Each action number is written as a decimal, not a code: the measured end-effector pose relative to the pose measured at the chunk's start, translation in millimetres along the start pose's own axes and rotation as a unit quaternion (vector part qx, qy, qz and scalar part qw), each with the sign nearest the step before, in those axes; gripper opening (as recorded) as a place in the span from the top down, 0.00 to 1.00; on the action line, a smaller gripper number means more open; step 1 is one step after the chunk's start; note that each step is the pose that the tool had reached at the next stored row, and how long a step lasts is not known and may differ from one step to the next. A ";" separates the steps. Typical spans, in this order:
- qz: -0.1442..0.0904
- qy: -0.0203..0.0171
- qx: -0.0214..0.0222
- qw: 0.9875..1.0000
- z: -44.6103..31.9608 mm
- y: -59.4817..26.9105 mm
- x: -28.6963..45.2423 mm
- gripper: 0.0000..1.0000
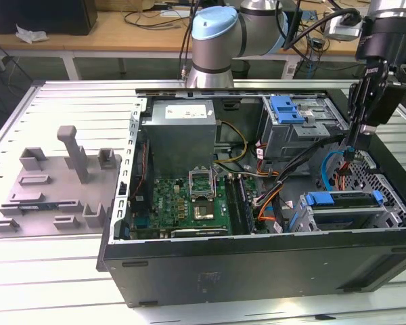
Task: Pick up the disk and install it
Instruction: 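Insert the first disk wire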
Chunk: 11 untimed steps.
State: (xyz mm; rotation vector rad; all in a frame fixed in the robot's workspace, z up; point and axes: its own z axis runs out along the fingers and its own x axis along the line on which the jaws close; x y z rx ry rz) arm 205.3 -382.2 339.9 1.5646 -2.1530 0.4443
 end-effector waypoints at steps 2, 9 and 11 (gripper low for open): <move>-0.001 0.000 -0.001 1.000 0.5 -0.3 0.8 0.65; -0.004 0.003 -0.007 1.000 3.6 -3.7 5.2 0.65; -0.006 0.003 -0.009 1.000 3.9 -5.1 4.5 0.65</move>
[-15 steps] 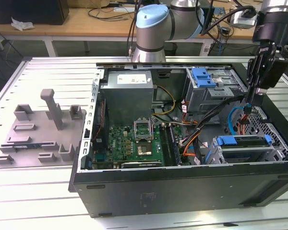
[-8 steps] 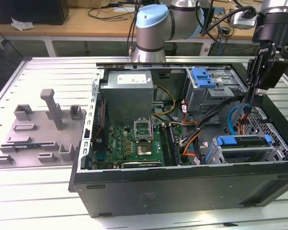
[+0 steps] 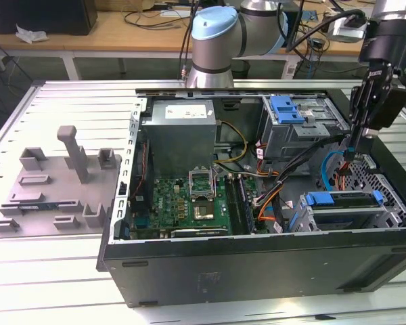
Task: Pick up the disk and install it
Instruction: 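Insert the first disk wire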
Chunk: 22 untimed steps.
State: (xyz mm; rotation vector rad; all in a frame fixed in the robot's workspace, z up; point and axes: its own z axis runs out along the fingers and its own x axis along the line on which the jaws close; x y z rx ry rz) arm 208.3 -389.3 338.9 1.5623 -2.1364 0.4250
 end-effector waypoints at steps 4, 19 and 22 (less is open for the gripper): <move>-0.002 0.001 -0.003 1.000 2.2 -3.4 -2.6 0.65; -0.003 0.002 -0.005 1.000 10.9 -0.6 -6.4 0.65; -0.003 0.002 -0.005 1.000 11.3 -0.6 -6.6 0.65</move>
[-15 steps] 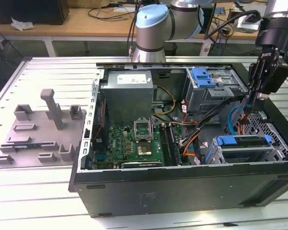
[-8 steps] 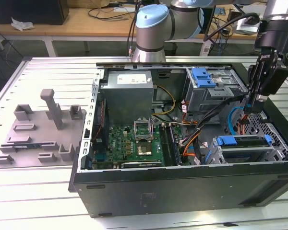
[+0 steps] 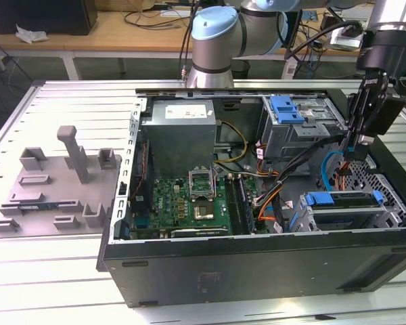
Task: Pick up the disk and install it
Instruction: 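Insert the first disk wire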
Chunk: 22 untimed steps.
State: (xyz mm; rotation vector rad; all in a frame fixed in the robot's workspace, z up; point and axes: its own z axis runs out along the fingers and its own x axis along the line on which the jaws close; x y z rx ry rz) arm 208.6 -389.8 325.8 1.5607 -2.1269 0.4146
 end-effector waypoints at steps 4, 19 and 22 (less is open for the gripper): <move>0.000 0.000 0.000 1.000 -0.1 -1.4 -0.5 0.65; -0.001 0.001 0.001 1.000 1.1 -0.8 -1.2 0.84; -0.001 0.001 0.001 1.000 0.7 1.6 0.3 0.84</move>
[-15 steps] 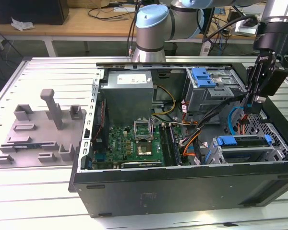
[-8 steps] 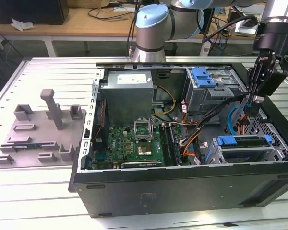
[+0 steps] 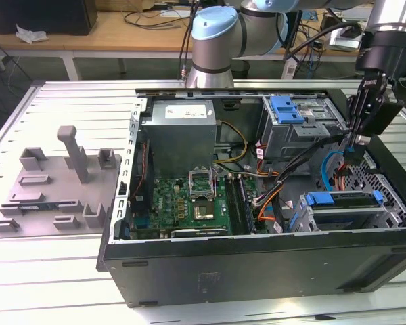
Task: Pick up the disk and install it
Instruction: 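Insert the first disk wire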
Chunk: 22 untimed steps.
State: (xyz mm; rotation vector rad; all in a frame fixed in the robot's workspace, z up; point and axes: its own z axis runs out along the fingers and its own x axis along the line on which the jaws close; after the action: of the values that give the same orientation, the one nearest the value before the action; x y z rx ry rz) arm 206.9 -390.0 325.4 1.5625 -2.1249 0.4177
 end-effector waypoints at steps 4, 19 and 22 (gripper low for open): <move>0.000 -0.001 0.002 1.000 -2.6 2.1 3.7 0.84; -0.003 -0.023 0.008 1.000 2.8 4.1 23.9 0.84; -0.005 -0.026 0.009 1.000 5.8 4.5 28.9 0.84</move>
State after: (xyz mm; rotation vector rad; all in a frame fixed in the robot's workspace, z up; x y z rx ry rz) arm 194.5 -414.9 336.1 1.6097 -2.1583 0.3988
